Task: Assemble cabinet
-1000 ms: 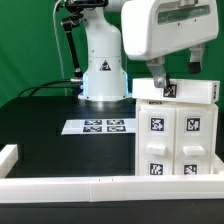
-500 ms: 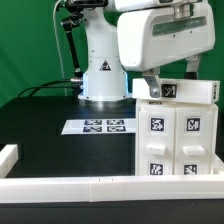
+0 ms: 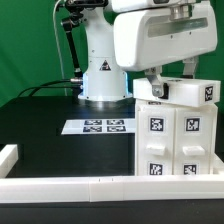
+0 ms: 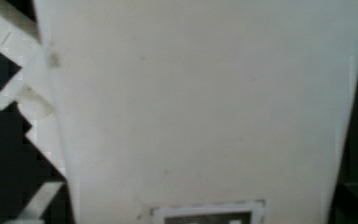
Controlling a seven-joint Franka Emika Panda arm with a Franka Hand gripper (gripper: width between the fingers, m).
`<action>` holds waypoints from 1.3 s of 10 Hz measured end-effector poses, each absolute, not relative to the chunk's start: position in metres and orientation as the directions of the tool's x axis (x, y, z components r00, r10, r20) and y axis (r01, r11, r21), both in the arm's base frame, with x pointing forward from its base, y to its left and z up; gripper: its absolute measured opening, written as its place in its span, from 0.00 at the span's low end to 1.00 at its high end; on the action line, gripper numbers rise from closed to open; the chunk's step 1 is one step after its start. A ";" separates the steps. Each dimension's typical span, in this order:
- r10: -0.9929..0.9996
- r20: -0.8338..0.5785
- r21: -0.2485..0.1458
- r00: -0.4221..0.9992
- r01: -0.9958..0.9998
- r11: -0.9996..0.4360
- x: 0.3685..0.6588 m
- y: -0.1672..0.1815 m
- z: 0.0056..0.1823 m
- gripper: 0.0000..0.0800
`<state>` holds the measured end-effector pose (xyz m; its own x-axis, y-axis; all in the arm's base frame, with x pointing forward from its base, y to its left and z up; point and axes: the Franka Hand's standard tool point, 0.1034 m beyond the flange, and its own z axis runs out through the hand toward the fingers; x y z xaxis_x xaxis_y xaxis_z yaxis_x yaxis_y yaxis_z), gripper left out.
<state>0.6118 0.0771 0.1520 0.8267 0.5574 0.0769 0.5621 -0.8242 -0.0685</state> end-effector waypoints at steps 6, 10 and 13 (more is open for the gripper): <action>-0.008 0.032 -0.104 0.999 -0.005 -0.995 0.612 0.079 0.151 0.70; -0.380 0.032 -0.128 0.925 -0.373 -0.919 0.616 0.079 0.151 0.70; -0.608 -0.004 -0.135 0.794 -0.602 -0.787 0.616 0.079 0.151 0.70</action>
Offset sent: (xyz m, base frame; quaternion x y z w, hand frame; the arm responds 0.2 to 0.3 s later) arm -0.0073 -0.0029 -0.0053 0.0347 0.0024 0.2161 0.9757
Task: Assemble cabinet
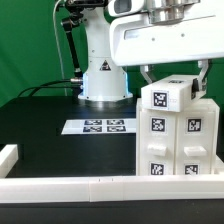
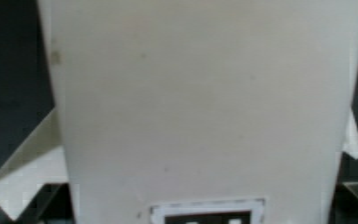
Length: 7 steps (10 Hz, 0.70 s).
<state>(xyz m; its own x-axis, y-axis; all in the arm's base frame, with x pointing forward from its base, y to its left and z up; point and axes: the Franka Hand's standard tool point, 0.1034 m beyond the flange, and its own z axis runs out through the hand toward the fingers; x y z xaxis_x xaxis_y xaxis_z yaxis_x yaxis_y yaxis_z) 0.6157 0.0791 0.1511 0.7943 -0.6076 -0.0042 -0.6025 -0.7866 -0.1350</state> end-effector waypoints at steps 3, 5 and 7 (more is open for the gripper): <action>-0.796 -0.047 -0.135 0.603 -0.793 -0.593 0.616 0.079 0.151 0.70; -0.909 -0.085 -0.123 0.408 -0.910 -0.397 0.615 0.082 0.150 0.70; -0.953 -0.100 -0.110 0.287 -0.955 -0.276 0.615 0.082 0.149 0.70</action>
Offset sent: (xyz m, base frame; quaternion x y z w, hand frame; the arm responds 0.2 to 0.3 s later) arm -0.0080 0.0025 -0.0056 -0.0031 -0.0007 0.3021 0.9533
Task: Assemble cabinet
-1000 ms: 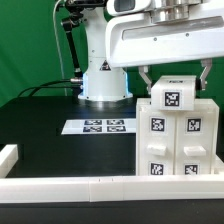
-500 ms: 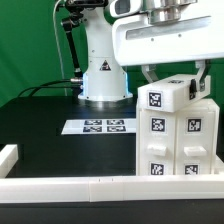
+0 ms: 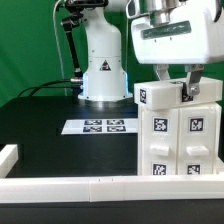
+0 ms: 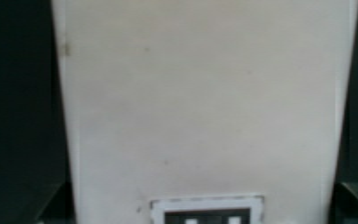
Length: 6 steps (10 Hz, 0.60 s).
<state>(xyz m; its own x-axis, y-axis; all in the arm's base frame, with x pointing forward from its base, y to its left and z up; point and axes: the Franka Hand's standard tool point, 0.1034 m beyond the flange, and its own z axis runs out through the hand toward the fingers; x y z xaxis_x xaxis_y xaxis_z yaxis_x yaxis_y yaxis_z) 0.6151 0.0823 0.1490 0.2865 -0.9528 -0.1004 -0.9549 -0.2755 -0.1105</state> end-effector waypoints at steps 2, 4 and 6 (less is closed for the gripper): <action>-0.983 -0.130 -0.096 0.126 -0.989 -0.114 0.615 0.083 0.149 0.70; -0.989 -0.150 -0.089 -0.004 -0.996 0.018 0.618 0.084 0.149 0.70; -0.980 -0.172 -0.080 -0.104 -0.990 0.119 0.619 0.083 0.149 0.70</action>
Offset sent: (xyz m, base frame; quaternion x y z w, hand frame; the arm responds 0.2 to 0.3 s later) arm 0.0025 0.0030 -0.0033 -0.0047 -0.0012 0.2201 0.9755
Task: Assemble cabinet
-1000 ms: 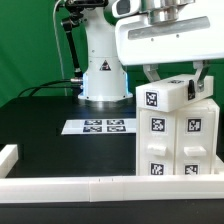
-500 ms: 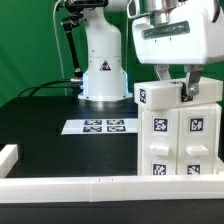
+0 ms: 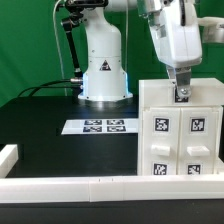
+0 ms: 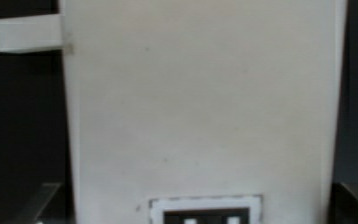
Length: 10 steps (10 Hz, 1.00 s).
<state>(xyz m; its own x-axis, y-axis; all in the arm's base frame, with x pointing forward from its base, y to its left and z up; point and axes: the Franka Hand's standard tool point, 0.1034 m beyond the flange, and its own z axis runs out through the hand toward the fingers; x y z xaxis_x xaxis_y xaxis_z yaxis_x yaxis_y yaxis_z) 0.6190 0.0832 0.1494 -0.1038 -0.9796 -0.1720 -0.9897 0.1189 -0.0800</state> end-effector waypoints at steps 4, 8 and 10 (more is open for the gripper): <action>-0.960 -0.204 -0.063 -0.190 -0.976 0.207 0.619 0.082 0.149 0.81; -0.968 -0.213 -0.100 -0.131 -0.983 0.155 0.623 0.084 0.168 1.00; -0.966 -0.233 -0.132 -0.113 -0.980 0.146 0.628 0.087 0.188 1.00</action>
Offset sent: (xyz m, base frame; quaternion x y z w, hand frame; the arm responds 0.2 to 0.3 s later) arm 0.0000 0.0000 0.0000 0.0000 0.0000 0.1296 0.9916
